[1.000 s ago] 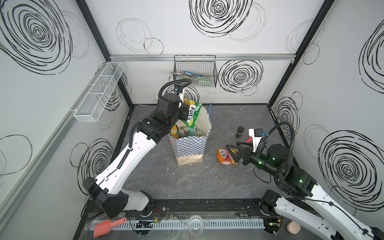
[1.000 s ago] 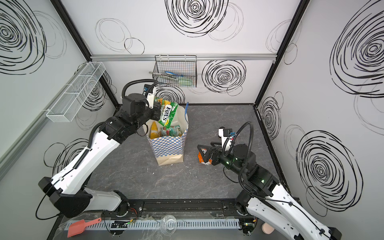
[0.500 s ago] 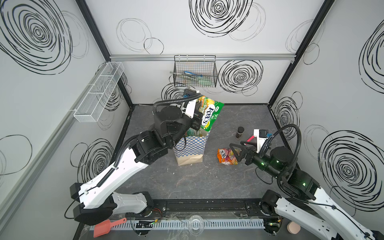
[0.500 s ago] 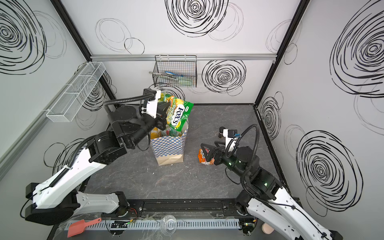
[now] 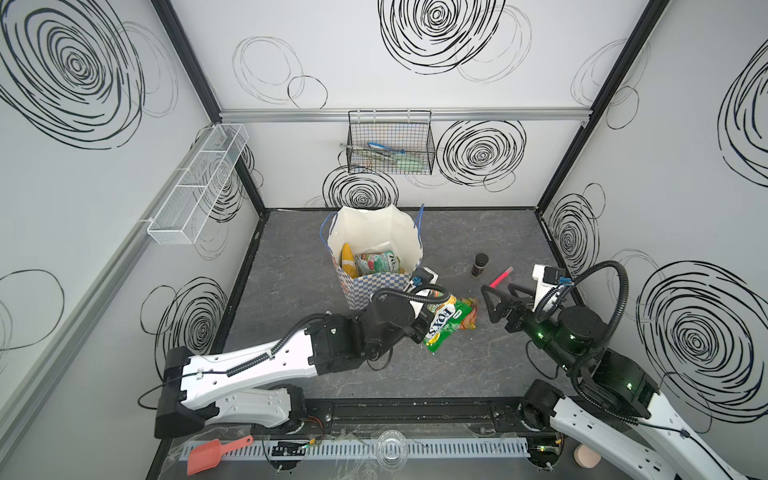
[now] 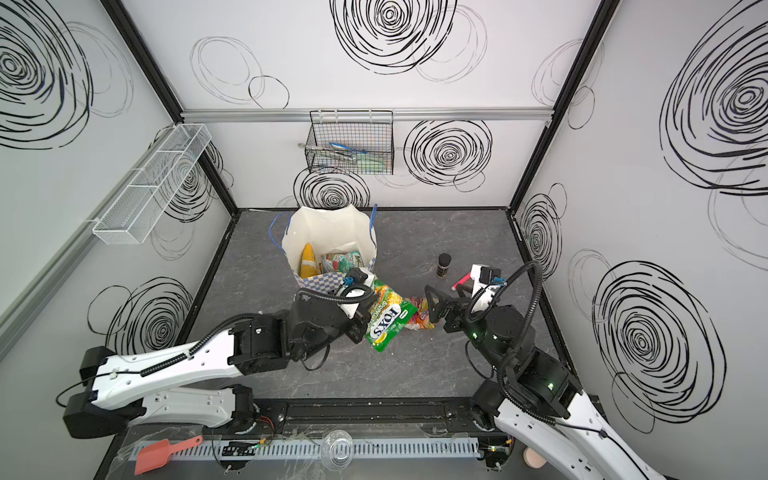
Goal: Take the snacks out of the paper bag
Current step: 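Lower the green packet onto the table beside the bag and release it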
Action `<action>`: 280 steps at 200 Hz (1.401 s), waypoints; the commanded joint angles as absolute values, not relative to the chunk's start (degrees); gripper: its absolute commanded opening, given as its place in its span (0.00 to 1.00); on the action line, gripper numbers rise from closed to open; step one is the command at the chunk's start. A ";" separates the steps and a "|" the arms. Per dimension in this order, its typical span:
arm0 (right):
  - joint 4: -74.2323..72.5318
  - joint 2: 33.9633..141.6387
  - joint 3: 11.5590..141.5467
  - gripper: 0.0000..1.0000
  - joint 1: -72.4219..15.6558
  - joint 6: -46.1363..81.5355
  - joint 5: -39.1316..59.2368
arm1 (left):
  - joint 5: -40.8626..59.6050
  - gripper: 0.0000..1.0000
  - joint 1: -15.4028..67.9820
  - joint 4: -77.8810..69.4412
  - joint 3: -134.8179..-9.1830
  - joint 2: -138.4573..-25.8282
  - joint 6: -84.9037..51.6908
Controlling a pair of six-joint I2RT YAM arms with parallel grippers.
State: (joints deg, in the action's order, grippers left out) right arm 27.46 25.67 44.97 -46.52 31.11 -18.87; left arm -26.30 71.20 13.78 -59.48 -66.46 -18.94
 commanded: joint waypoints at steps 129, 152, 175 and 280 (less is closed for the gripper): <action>27.75 25.55 42.64 0.97 -46.67 33.65 -20.63 | -19.87 0.00 68.01 -12.69 -42.46 -86.15 -37.21; 26.60 27.39 41.78 0.97 -46.58 32.26 -16.62 | -20.61 0.00 66.57 -14.80 -42.39 -89.08 -36.70; 27.14 31.85 41.91 0.97 -46.12 31.90 -7.98 | -21.17 0.00 64.78 -16.66 -41.93 -90.58 -36.61; 37.29 42.04 42.42 0.97 -27.70 23.35 21.70 | -16.53 0.18 59.85 -18.98 -39.17 -91.75 -36.70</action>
State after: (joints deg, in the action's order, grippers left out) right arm 34.54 41.34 41.74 -28.21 25.39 17.19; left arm -17.30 60.66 -15.66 -40.16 -92.42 -36.16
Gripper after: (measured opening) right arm 0.975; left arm 0.162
